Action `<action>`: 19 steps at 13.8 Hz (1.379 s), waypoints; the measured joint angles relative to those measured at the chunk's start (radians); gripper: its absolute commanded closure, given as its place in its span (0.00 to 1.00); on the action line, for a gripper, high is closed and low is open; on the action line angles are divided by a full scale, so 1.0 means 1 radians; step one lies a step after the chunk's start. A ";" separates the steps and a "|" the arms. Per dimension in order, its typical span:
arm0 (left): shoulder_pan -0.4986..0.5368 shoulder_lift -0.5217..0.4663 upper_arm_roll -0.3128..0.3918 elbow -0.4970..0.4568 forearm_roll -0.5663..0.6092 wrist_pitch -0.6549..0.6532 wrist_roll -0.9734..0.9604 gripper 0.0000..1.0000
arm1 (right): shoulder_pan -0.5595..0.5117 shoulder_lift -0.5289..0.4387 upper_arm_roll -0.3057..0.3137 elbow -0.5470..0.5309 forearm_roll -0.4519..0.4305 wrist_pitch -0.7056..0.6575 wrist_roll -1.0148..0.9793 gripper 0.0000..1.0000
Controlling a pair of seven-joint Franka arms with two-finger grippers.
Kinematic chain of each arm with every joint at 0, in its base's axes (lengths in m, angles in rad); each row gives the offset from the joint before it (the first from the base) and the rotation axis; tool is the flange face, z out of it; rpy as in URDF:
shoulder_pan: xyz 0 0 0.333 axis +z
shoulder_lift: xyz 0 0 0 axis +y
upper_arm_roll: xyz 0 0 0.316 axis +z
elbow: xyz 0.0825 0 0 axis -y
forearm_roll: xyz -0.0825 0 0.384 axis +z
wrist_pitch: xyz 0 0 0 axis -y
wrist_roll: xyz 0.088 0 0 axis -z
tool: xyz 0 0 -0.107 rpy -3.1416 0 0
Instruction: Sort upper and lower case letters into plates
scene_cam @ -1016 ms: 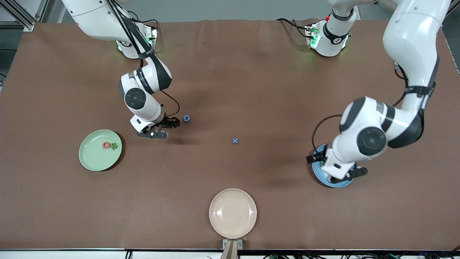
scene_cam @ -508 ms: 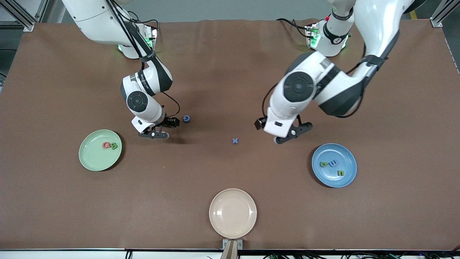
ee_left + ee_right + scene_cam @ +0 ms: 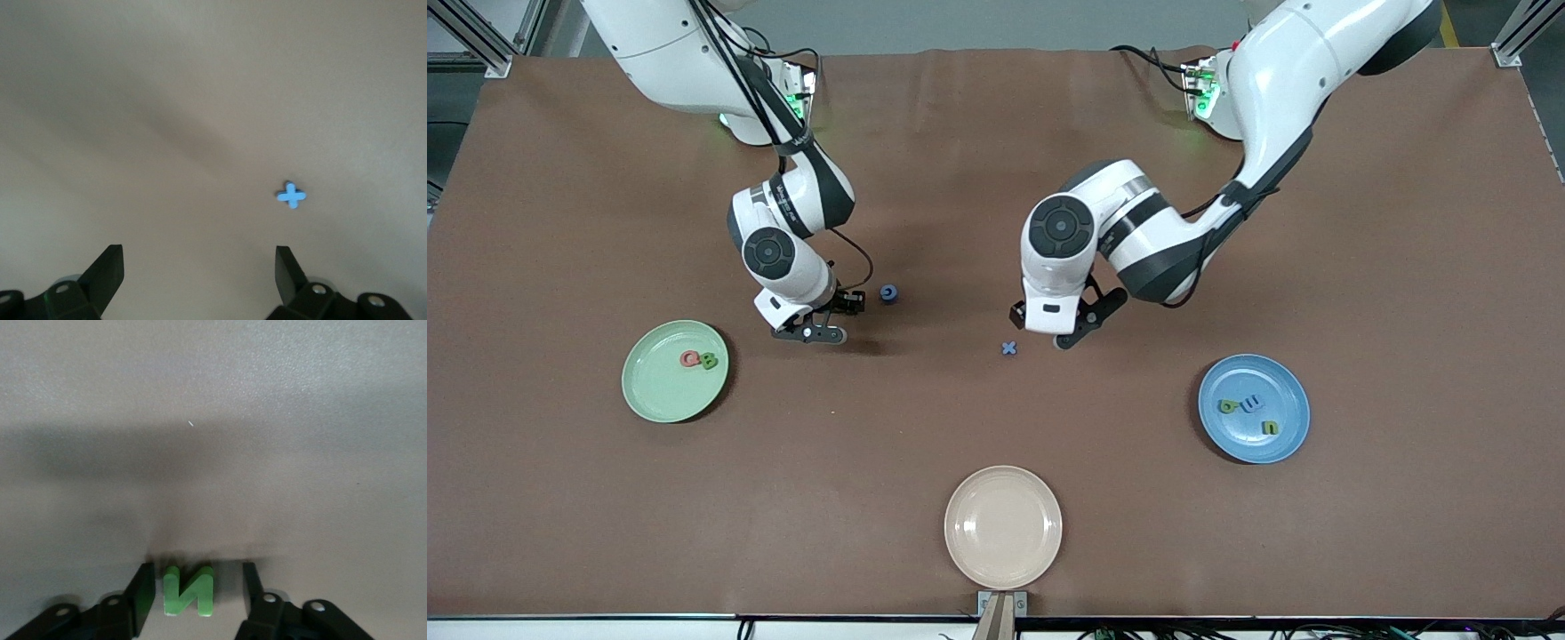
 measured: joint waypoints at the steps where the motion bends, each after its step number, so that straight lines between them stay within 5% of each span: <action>1: -0.027 0.012 0.026 0.000 0.000 0.032 -0.053 0.00 | 0.000 0.002 0.000 0.000 0.000 0.005 0.000 0.45; 10: -0.266 0.106 0.286 -0.002 0.054 0.325 -0.538 0.05 | 0.001 -0.002 0.004 0.002 0.000 0.008 -0.001 0.84; 15: -0.260 0.124 0.306 0.008 0.054 0.352 -0.554 0.17 | 0.001 -0.003 0.001 0.008 0.000 -0.006 -0.007 0.87; 19: -0.260 0.129 0.309 0.021 0.054 0.354 -0.556 0.23 | -0.101 -0.061 -0.022 0.109 -0.001 -0.226 -0.189 0.87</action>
